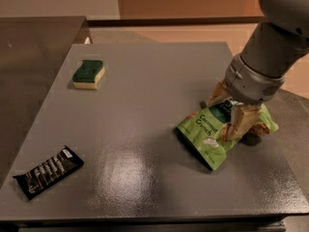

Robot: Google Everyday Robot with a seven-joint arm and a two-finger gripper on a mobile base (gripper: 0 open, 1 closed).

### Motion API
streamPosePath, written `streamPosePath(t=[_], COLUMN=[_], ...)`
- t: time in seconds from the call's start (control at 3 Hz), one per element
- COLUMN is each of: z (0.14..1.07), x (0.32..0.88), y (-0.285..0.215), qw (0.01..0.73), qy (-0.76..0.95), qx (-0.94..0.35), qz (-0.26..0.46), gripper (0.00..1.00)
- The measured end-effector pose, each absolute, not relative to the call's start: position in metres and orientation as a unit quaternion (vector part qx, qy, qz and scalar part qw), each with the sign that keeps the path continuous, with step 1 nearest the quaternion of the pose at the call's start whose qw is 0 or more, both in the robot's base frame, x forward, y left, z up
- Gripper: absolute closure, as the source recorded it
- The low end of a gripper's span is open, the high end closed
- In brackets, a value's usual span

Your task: Pick green rice chip bag

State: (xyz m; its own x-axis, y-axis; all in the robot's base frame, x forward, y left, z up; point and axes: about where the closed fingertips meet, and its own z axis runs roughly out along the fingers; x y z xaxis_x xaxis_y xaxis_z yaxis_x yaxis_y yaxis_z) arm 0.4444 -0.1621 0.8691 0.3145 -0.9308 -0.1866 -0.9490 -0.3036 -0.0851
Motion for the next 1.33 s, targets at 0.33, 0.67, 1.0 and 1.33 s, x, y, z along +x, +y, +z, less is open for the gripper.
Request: streamPosePath(t=[0.33,0.67,1.0,1.33], z=[0.888,0.915,0.941,0.967], x=[0.450,0.464,0.481,0.495], y=[-0.154,-0.144,-0.136,-0.129], qw=[0.104,0.127,0.147,0.173], qy=[0.582,0.580,0.581,0.582], qx=[-0.805,-0.803,-0.800,-0.794], qz=[0.048,0.045,0.038,0.027], gripper=[0.87,1.00,1.00,1.00])
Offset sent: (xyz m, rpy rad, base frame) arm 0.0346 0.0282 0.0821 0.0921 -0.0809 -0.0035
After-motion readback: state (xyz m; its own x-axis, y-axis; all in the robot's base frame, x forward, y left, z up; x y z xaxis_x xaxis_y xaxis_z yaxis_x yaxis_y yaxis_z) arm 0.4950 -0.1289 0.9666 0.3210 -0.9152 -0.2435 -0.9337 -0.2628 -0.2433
